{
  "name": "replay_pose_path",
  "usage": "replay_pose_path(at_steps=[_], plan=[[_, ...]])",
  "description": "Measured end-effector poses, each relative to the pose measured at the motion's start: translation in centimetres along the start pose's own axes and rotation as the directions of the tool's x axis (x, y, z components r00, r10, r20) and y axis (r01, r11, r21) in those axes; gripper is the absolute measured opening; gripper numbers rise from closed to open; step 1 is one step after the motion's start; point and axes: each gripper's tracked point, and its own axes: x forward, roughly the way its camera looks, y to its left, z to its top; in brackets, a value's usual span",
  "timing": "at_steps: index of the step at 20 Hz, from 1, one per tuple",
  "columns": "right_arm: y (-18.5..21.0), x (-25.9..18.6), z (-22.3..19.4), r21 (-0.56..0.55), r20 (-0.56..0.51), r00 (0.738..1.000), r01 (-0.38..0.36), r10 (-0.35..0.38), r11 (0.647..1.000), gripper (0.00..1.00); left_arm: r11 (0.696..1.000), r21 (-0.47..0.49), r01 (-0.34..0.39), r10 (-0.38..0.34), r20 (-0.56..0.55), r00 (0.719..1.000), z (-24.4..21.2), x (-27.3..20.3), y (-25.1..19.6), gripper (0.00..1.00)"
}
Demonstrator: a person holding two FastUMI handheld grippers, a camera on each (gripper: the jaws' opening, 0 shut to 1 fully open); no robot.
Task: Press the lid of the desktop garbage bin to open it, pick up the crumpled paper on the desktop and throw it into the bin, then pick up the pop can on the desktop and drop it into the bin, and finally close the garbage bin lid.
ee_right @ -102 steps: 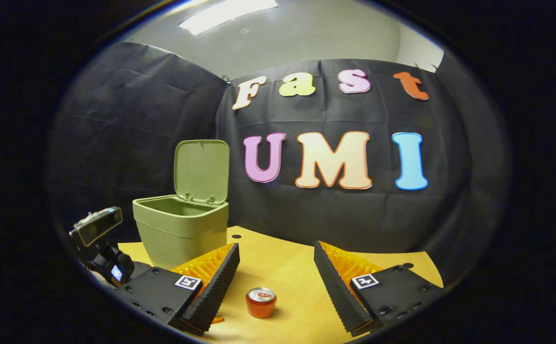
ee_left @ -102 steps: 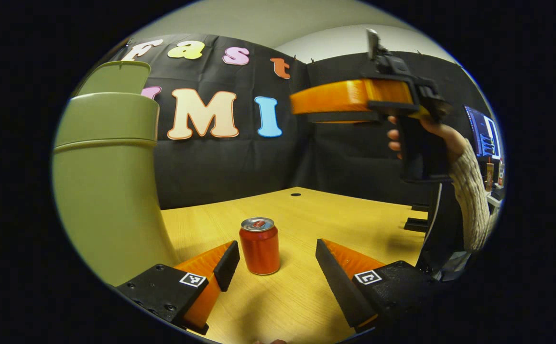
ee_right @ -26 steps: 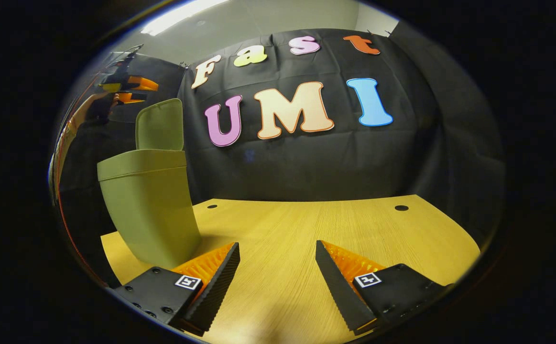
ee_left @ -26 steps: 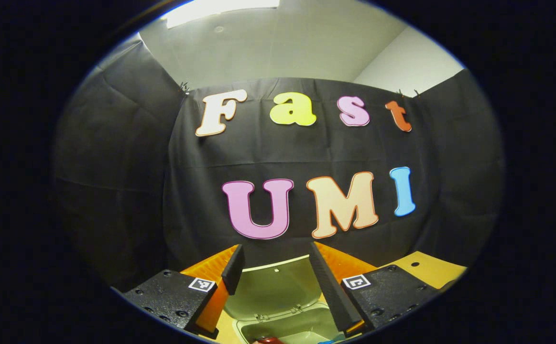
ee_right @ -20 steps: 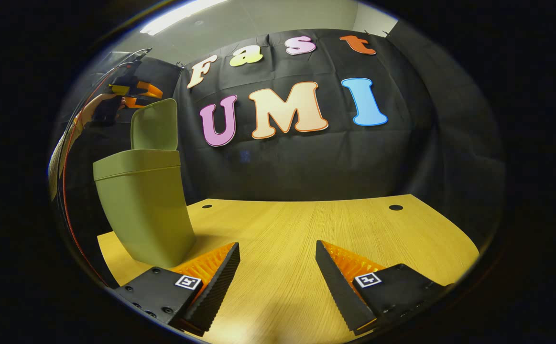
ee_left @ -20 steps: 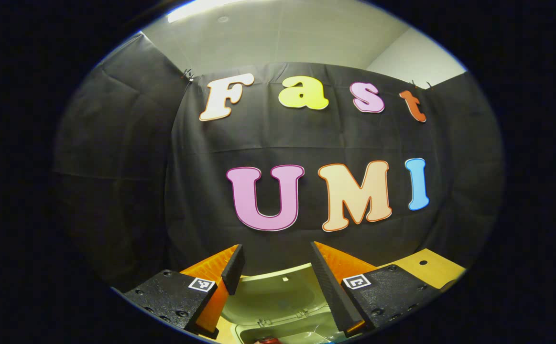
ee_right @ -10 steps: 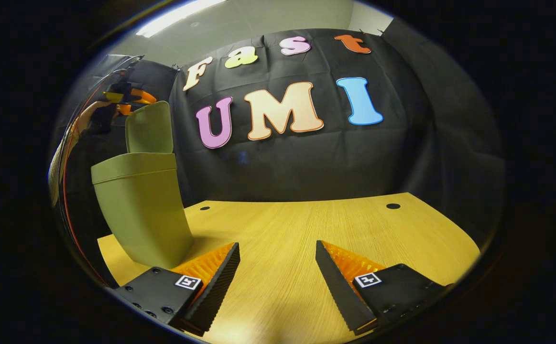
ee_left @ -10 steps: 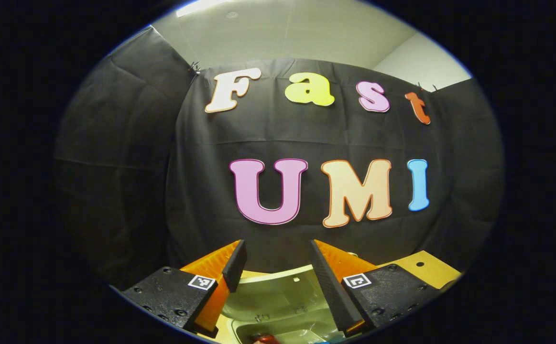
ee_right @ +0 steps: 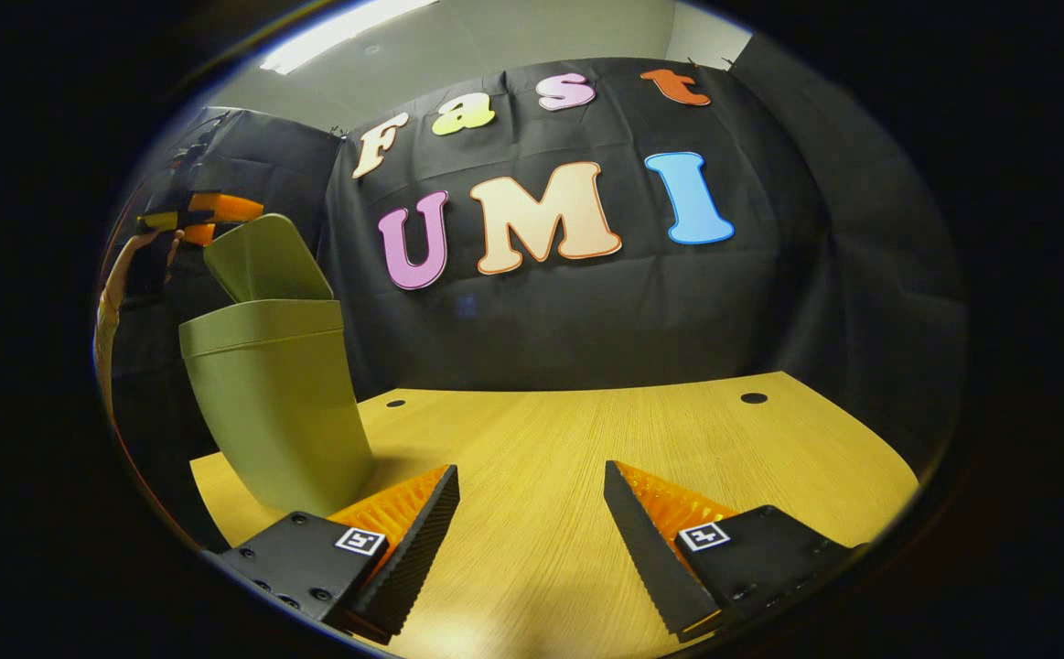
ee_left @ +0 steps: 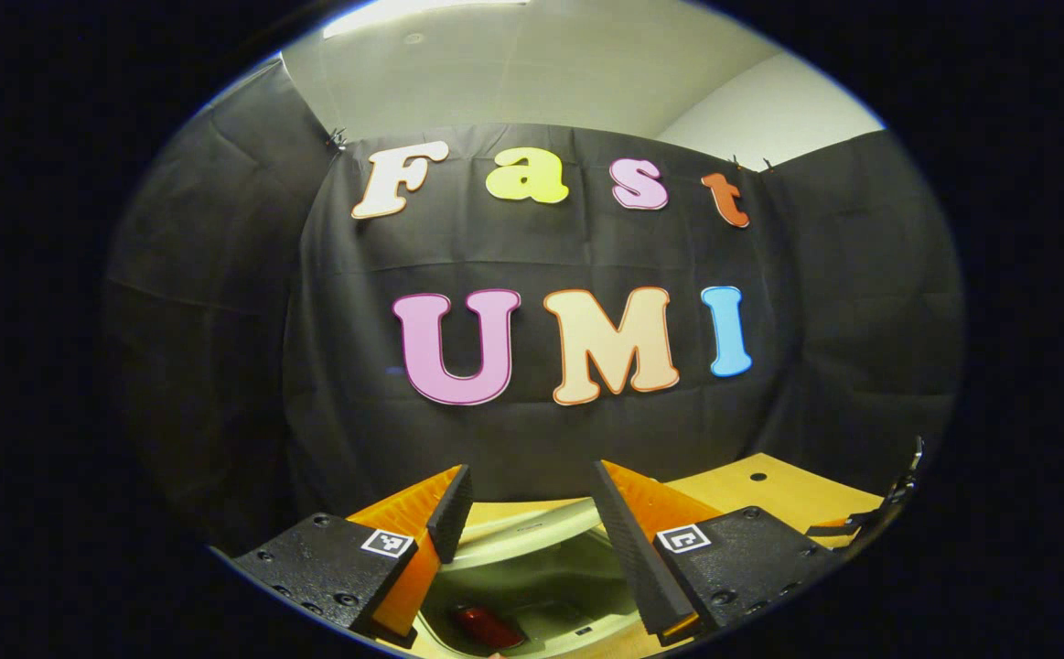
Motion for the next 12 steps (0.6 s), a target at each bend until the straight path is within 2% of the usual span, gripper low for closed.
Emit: replay_pose_path(at_steps=[3, 6, 7, 8, 9, 11, 12], plan=[[-0.2, -0.2, 0.1, 0.001, 0.004, 1.000, -0.001, 0.001, 1.000, 1.00, 1.000, 0.004, 0.003, -0.003, -0.028, 1.000, -3.4, -0.4, -0.9, 0.84], [-0.7, -0.3, 0.4, 0.001, 0.009, 1.000, 0.007, -0.007, 1.000, 1.00, 1.000, 0.019, -0.002, 0.003, -0.052, 0.999, -6.4, -0.4, -1.6, 0.79], [-1.0, -0.3, 0.5, 0.005, 0.011, 1.000, 0.013, -0.013, 1.000, 1.00, 0.999, 0.031, -0.007, 0.009, -0.060, 0.998, -7.3, -0.6, -1.7, 0.85], [-1.1, -0.3, 0.5, 0.011, 0.014, 1.000, 0.015, -0.015, 1.000, 1.00, 0.999, 0.044, -0.018, 0.021, -0.065, 0.998, -8.0, -0.6, -1.5, 0.84], [-1.3, -0.3, 0.6, 0.020, 0.014, 1.000, 0.015, -0.016, 1.000, 1.00, 0.998, 0.055, -0.025, 0.029, -0.069, 0.997, -8.6, -0.6, -1.4, 0.89], [-1.6, -0.4, 0.6, 0.031, 0.015, 1.000, 0.022, -0.022, 0.999, 1.00, 0.998, 0.029, -0.051, 0.052, -0.050, 0.997, -8.6, -0.8, -0.9, 0.89], [-1.8, -0.5, 0.5, 0.033, 0.017, 1.000, 0.025, -0.026, 0.999, 1.00, 0.999, 0.008, -0.052, 0.052, -0.049, 0.997, -8.7, -0.7, -1.0, 0.96]])
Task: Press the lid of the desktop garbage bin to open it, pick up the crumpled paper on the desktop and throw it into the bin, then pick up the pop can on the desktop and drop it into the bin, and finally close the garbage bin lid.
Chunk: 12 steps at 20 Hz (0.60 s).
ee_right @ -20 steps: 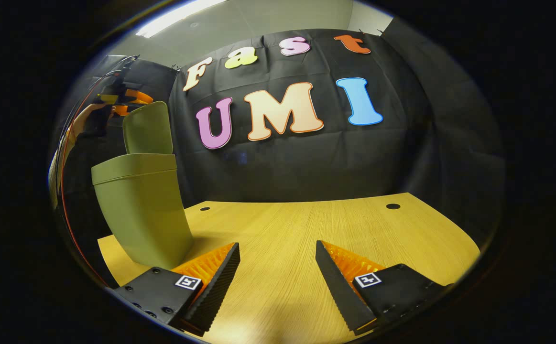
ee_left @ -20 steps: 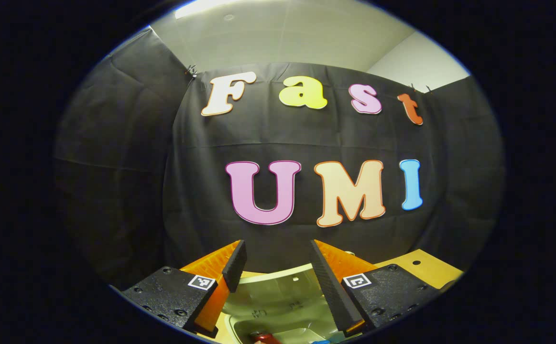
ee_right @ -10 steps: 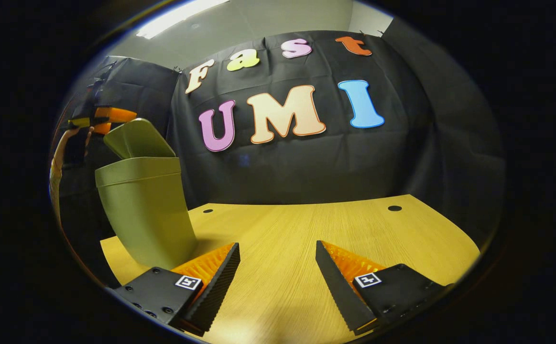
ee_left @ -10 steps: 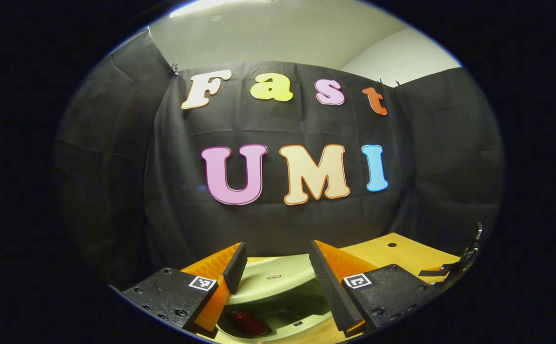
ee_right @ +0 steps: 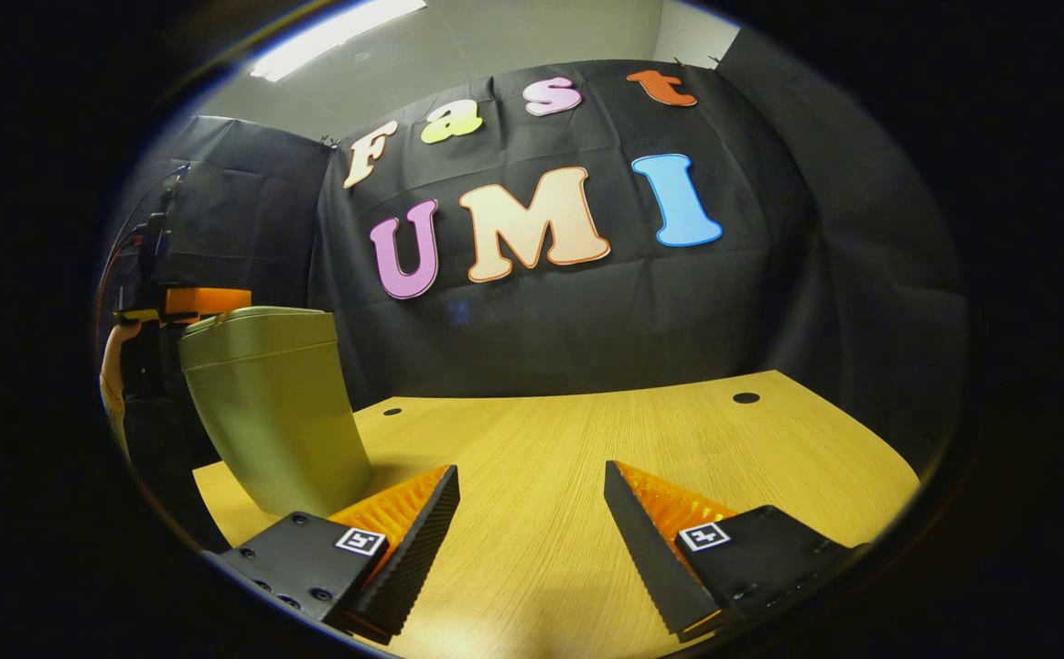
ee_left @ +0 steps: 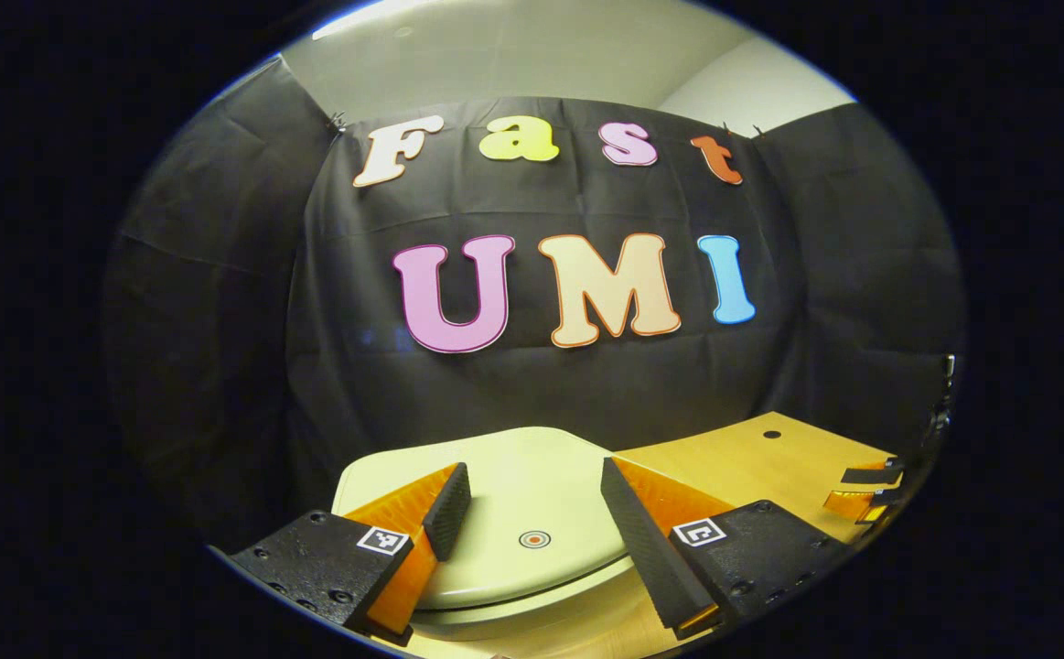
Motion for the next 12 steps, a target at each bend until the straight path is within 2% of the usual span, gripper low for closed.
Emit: replay_pose_path(at_steps=[1, 2, 3, 5, 8, 9, 10, 12], plan=[[-0.1, 0.0, 0.1, 0.000, 0.001, 1.000, 0.002, -0.002, 1.000, 1.00, 1.000, -0.010, -0.005, 0.005, 0.004, 1.000, -0.5, -0.1, 0.1, 0.89], [0.0, 0.0, 0.1, -0.002, 0.003, 1.000, 0.002, -0.002, 1.000, 1.00, 1.000, -0.007, -0.015, 0.015, 0.023, 1.000, -0.1, -0.2, 0.3, 0.96], [0.0, 0.1, 0.1, -0.004, 0.003, 1.000, 0.002, -0.002, 1.000, 1.00, 1.000, -0.007, -0.022, 0.022, 0.022, 1.000, -0.3, -0.1, 0.4, 0.91], [0.3, 0.2, -0.3, -0.007, -0.007, 1.000, -0.002, 0.002, 1.000, 1.00, 0.999, 0.015, -0.034, 0.033, 0.038, 0.999, -0.3, -0.4, 0.4, 0.92], [0.9, 0.4, -0.8, -0.007, -0.021, 1.000, -0.016, 0.016, 1.000, 1.00, 0.993, 0.051, -0.105, 0.100, 0.086, 0.991, -0.1, -0.4, 1.9, 0.92], [1.2, 0.5, -0.8, -0.006, -0.021, 0.999, -0.027, 0.027, 1.000, 1.00, 0.993, 0.042, -0.115, 0.110, 0.098, 0.989, -0.2, -0.6, 1.9, 0.92], [1.6, 0.6, -1.0, -0.007, -0.021, 0.999, -0.034, 0.034, 0.999, 1.00, 0.993, 0.015, -0.119, 0.117, 0.110, 0.987, 0.2, -1.1, 1.8, 0.97], [1.9, 0.9, -1.4, -0.006, -0.036, 0.999, -0.040, 0.039, 0.999, 1.00, 0.992, 0.022, -0.120, 0.118, 0.099, 0.988, -0.5, -0.7, 1.7, 0.96]])
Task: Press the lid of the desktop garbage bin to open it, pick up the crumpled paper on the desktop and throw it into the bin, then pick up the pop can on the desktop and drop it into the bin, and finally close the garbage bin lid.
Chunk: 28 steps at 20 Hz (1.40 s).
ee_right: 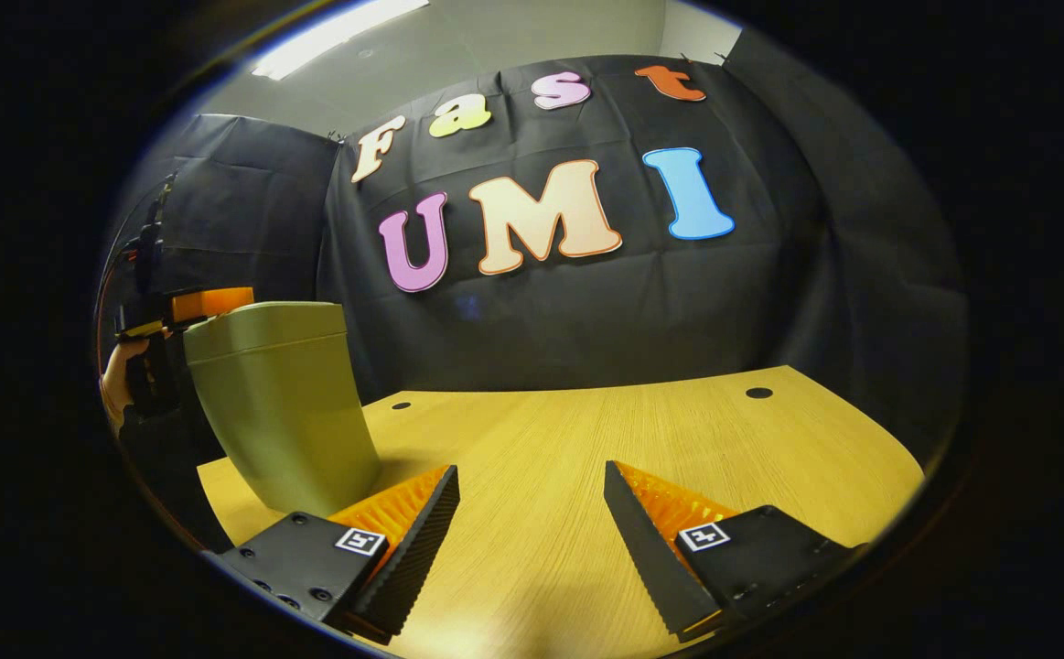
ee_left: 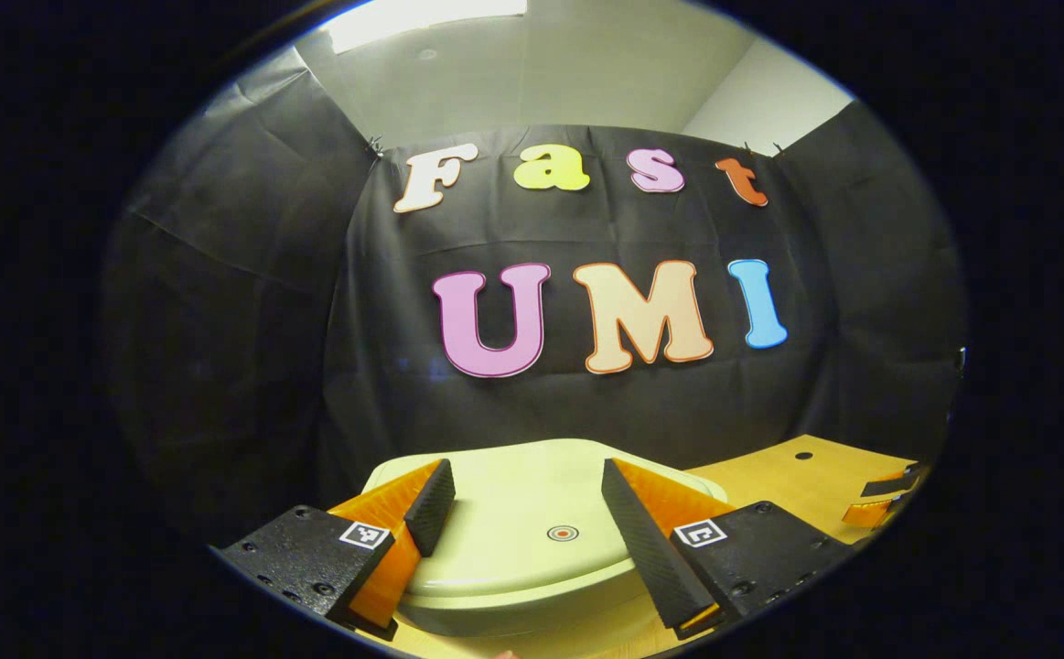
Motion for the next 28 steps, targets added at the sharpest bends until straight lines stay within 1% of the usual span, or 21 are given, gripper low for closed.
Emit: replay_pose_path(at_steps=[2, 5, 12, 14, 19, 21, 23, 24, 26, 28], plan=[[0.9, 0.0, -0.3, 0.003, -0.009, 1.000, -0.018, 0.018, 1.000, 1.00, 1.000, -0.004, -0.009, 0.009, -0.002, 1.000, -0.3, 0.0, 0.2, 0.98], [2.1, 0.1, -0.3, -0.015, -0.008, 0.999, -0.044, 0.044, 0.999, 1.00, 1.000, 0.000, -0.013, 0.013, -0.017, 1.000, -0.3, 0.0, -0.1, 0.97], [2.9, -0.4, 0.4, -0.011, 0.003, 0.998, -0.063, 0.063, 0.998, 1.00, 1.000, -0.007, -0.017, 0.017, -0.020, 1.000, -0.2, -0.3, -0.2, 0.98], [3.3, -0.8, 1.0, -0.015, 0.021, 0.997, -0.068, 0.068, 0.998, 1.00, 1.000, 0.003, 0.001, -0.001, 0.020, 1.000, 0.3, -0.3, -0.6, 0.98], [3.4, -0.2, 0.3, -0.033, 0.009, 0.998, -0.064, 0.065, 0.997, 1.00, 0.999, -0.001, 0.038, -0.038, 0.036, 0.999, 1.2, -0.2, -0.7, 0.96], [3.7, -0.1, -0.1, -0.041, -0.005, 0.998, -0.064, 0.064, 0.997, 1.00, 0.997, -0.032, 0.064, -0.061, 0.074, 0.995, 2.9, -0.5, -1.2, 0.96], [3.9, 0.4, -0.3, -0.048, -0.006, 0.998, -0.063, 0.063, 0.997, 1.00, 0.994, -0.037, 0.102, -0.097, 0.111, 0.989, 4.8, -0.7, -2.1, 0.96], [4.1, 0.5, -0.4, -0.052, -0.007, 0.998, -0.063, 0.063, 0.997, 1.00, 0.990, -0.032, 0.135, -0.131, 0.121, 0.984, 5.5, -1.0, -3.2, 0.98], [4.2, 0.6, -0.8, -0.065, -0.013, 0.998, -0.061, 0.061, 0.996, 1.00, 0.975, -0.024, 0.220, -0.215, 0.139, 0.967, 6.1, -2.0, -5.9, 0.96], [4.2, 0.7, -0.7, -0.079, -0.015, 0.998, -0.055, 0.054, 0.995, 1.00, 0.945, -0.032, 0.325, -0.317, 0.150, 0.937, 5.6, -3.3, -9.7, 0.95]])
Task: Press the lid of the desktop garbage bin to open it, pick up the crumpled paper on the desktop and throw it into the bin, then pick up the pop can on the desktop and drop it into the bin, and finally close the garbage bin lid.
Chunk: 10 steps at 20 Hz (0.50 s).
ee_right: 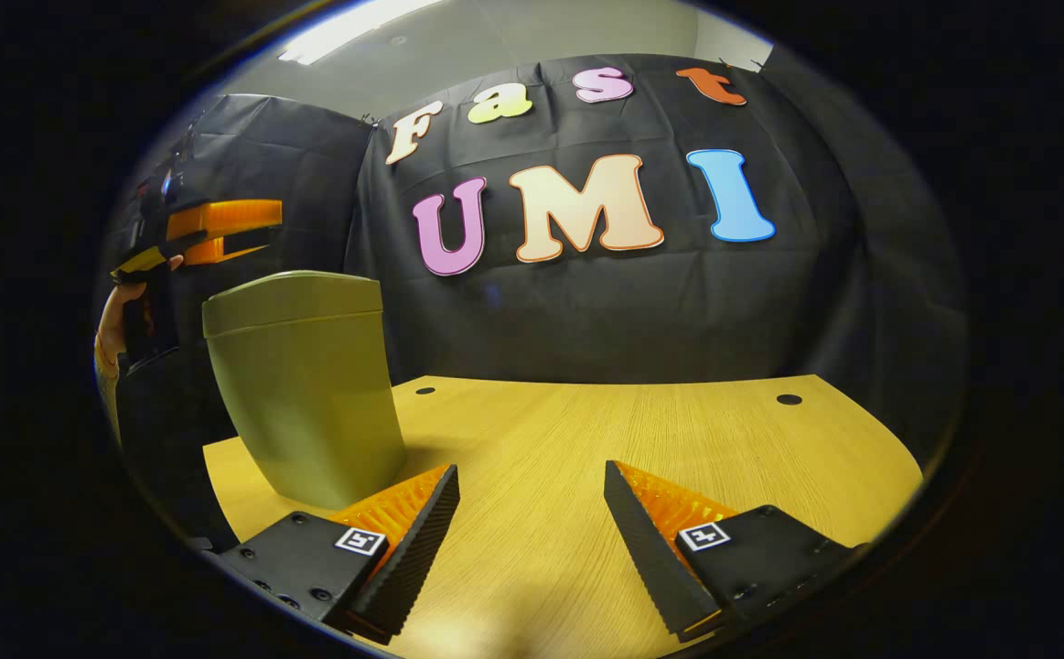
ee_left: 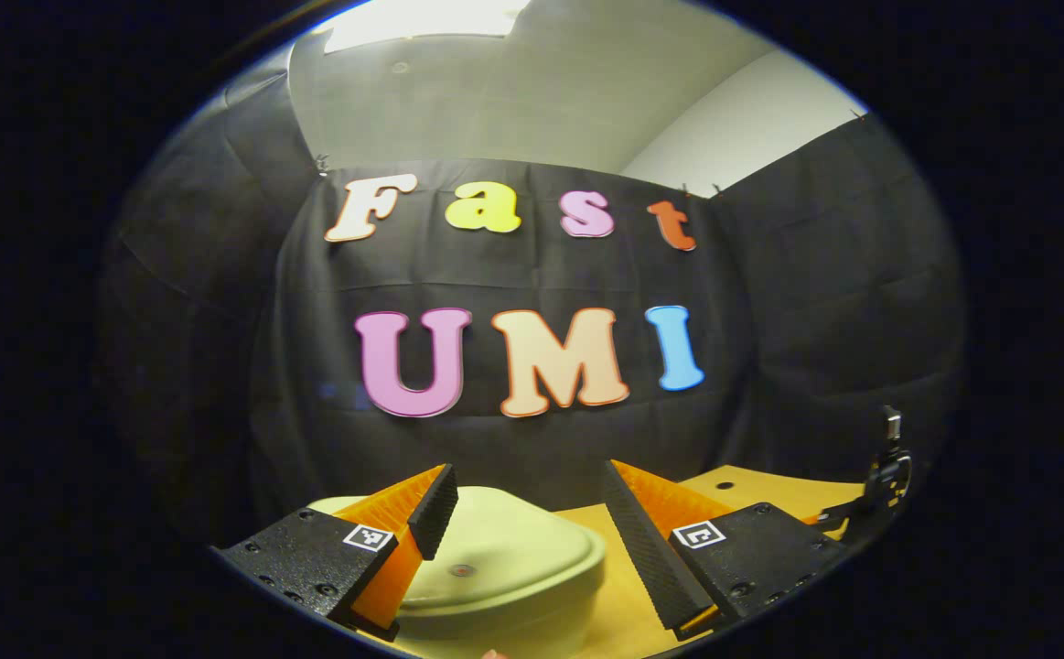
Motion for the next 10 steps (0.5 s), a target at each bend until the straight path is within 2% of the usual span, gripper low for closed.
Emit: replay_pose_path(at_steps=[3, 5, 6, 7, 10], plan=[[0.0, 0.1, 0.3, -0.006, 0.009, 1.000, 0.007, -0.007, 1.000, 1.00, 0.985, -0.055, 0.164, -0.166, -0.015, 0.986, -2.5, -0.6, -6.1, 0.95], [0.2, -0.1, 0.8, -0.008, 0.025, 1.000, 0.008, -0.007, 1.000, 1.00, 0.966, -0.085, 0.242, -0.246, -0.028, 0.969, -4.8, -0.5, -9.0, 0.99], [0.2, -0.1, 0.8, -0.010, 0.028, 1.000, 0.010, -0.010, 1.000, 1.00, 0.956, -0.098, 0.275, -0.280, -0.038, 0.959, -6.1, -0.5, -10.3, 0.99], [0.2, -0.1, 1.0, -0.010, 0.032, 0.999, 0.013, -0.013, 1.000, 1.00, 0.947, -0.113, 0.302, -0.309, -0.049, 0.950, -7.8, -0.5, -11.5, 0.94], [0.2, -0.4, 1.8, -0.006, 0.055, 0.998, 0.018, -0.018, 1.000, 1.00, 0.924, -0.153, 0.350, -0.361, -0.052, 0.931, -11.3, -0.6, -13.2, 0.94]])
